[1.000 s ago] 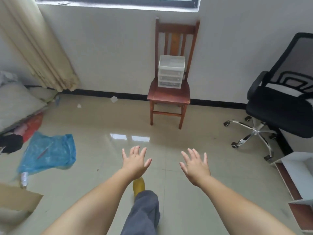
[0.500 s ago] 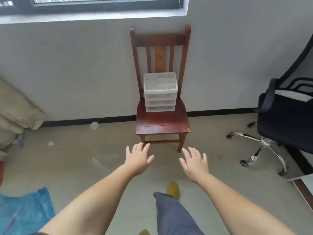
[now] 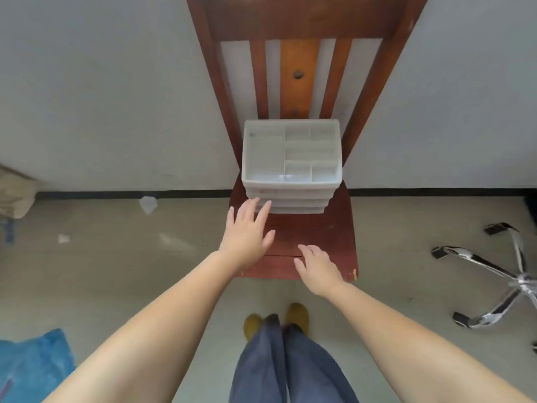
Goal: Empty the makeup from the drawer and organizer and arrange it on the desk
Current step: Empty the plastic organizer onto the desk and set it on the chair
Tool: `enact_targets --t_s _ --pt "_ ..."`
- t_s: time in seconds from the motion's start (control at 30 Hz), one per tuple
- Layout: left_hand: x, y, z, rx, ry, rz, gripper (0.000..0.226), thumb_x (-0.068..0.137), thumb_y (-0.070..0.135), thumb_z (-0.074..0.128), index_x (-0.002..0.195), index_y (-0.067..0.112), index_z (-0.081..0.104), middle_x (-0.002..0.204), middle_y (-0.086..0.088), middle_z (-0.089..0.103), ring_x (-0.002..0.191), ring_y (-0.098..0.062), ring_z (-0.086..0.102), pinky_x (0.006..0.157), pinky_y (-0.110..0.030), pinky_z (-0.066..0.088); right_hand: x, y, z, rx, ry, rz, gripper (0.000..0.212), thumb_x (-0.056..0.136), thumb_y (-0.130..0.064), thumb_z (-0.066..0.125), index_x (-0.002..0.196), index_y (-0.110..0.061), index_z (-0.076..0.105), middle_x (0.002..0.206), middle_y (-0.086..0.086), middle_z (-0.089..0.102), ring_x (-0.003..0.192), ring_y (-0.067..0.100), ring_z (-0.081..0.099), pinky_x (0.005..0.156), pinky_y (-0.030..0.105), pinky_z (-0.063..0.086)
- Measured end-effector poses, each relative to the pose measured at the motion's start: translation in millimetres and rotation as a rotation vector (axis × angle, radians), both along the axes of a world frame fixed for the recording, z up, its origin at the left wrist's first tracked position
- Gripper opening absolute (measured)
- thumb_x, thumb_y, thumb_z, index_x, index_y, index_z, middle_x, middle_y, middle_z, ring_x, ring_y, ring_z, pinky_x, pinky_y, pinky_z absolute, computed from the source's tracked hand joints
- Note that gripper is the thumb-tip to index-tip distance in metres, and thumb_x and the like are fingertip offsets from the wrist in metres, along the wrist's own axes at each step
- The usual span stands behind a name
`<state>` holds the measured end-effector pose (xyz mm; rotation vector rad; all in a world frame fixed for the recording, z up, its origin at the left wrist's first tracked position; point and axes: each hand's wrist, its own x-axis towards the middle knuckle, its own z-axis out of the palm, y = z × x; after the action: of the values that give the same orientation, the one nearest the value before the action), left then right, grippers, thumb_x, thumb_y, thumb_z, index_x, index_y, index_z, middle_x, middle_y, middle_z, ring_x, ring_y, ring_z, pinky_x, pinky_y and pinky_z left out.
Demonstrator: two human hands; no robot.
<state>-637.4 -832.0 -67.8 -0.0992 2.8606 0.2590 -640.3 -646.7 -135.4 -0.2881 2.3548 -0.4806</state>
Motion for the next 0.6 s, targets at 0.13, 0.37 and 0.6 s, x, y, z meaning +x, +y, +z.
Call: enact_targets --t_s 0.13,0.37,0.6 --pt "-46 -21 -45 -0.058 0.211 -0.145 0.071 0.085 0.026 0.058 0.148 0.016 0.025 0.153 -0.015 0.025 0.143 -0.03 0.02 0.113 -0.054 0.014 -55 -45 -60 -0.288 -0.217 -0.543 0.041 0.099 -0.026 0.037 0.139 -0.016 0.039 0.137 0.009 0.048 0.121 0.026 0.049 0.1 0.033 0.04" --pt "-57 -40 -103 -0.133 0.373 -0.223 0.082 0.075 0.009 0.05 0.149 0.015 0.017 0.155 -0.016 0.017 0.144 -0.031 0.008 0.112 -0.059 0.008 -120 -90 -110 -0.873 -0.573 -1.534 0.04 0.1 -0.01 0.031 0.14 -0.014 0.036 0.13 0.011 0.053 0.117 0.024 0.056 0.088 0.038 0.051" --pt "-59 -39 -111 -0.103 0.408 -0.218 0.075 0.077 0.011 0.037 0.149 0.015 0.015 0.153 -0.013 0.011 0.143 -0.031 0.008 0.112 -0.059 0.011 -130 -92 -113 -0.986 -0.665 -1.678 0.042 0.096 0.004 0.025 0.132 -0.007 0.044 0.134 0.014 0.051 0.124 0.025 0.051 0.095 0.041 0.045"
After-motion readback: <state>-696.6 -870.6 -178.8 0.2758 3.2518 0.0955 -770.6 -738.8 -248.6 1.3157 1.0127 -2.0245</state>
